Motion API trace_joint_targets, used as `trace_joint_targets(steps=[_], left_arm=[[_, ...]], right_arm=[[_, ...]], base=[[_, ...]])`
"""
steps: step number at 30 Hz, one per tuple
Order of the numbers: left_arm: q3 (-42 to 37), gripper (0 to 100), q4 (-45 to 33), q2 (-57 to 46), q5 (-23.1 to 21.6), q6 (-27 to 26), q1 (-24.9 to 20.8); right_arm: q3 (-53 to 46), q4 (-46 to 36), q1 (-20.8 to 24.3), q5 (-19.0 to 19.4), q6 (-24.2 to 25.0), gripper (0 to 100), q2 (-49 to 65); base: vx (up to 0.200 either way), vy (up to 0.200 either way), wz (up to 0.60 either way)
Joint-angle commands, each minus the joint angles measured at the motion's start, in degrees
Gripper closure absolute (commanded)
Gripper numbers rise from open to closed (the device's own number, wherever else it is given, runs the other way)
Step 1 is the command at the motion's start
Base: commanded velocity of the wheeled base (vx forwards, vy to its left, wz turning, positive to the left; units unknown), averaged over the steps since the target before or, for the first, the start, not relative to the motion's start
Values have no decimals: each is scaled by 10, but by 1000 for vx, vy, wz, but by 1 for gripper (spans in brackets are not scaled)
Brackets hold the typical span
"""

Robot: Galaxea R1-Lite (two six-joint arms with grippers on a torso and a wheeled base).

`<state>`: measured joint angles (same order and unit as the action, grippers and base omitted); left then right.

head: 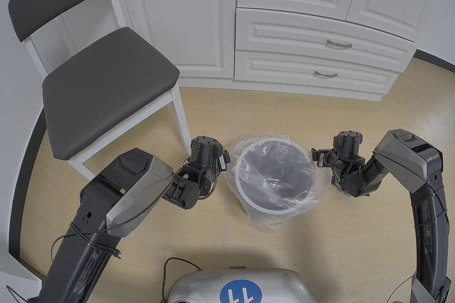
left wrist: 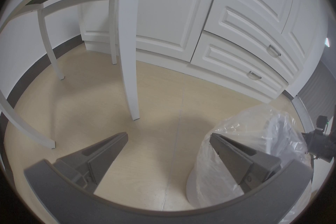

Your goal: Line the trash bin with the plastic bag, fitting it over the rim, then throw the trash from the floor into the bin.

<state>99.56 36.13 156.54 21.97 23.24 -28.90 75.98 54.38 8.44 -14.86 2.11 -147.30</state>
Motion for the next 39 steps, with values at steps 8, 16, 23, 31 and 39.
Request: trace_joint_targets(steps=[8,16,23,31,39], left_arm=[[-77,0,-20,-29,-3,-45,-1],[-96,0,-13,-40,-5,-53,-1],[-135,0,-8,-89,-6,-53,-3],[-176,0,-4,-123,-11,-55,-19],[-176,0,12,-122,-11,-56,-19]], right_arm=[[-19,-38,-11,2,-4,0,-6],[-19,-28,-12,2,-8,0,-5],[-66,7,-1,-3,-5,0,75],[-189,-9,35,4,-40,0,157],[-275,-13,22,48,-134,0,181]], base=[[0,0,0],[0,0,0],[0,0,0],[0,0,0],[0,0,0]])
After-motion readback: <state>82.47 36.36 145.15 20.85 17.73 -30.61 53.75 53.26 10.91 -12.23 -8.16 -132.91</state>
